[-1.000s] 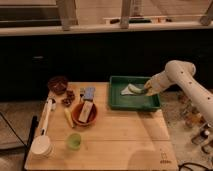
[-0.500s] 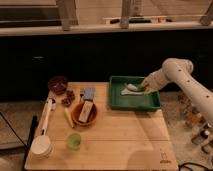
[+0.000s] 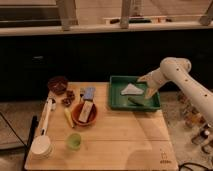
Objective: Place pepper in tray
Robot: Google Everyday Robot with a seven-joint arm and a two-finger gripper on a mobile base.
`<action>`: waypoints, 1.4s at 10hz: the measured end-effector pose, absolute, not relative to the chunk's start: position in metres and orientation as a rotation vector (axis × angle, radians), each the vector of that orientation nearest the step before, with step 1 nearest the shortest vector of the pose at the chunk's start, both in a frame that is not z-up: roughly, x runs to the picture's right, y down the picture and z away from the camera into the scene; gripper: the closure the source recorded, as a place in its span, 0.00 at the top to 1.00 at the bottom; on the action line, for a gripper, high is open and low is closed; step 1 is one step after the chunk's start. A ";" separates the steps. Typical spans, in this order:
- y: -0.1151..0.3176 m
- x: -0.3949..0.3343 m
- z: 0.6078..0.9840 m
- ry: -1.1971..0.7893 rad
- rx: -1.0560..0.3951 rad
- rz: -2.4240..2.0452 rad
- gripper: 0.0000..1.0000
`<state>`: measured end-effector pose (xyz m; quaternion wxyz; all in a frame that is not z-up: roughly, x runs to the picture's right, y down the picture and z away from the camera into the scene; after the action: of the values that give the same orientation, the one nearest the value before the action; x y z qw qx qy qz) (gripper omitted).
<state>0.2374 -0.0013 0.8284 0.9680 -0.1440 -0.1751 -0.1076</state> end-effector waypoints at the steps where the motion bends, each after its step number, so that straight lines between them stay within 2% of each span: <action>1: -0.003 0.236 0.828 -0.355 -0.288 -0.221 0.80; 14: -0.014 0.232 0.822 -0.355 -0.268 -0.243 0.80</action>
<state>0.2319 -0.0136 0.8219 0.9681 -0.1328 -0.1754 -0.1200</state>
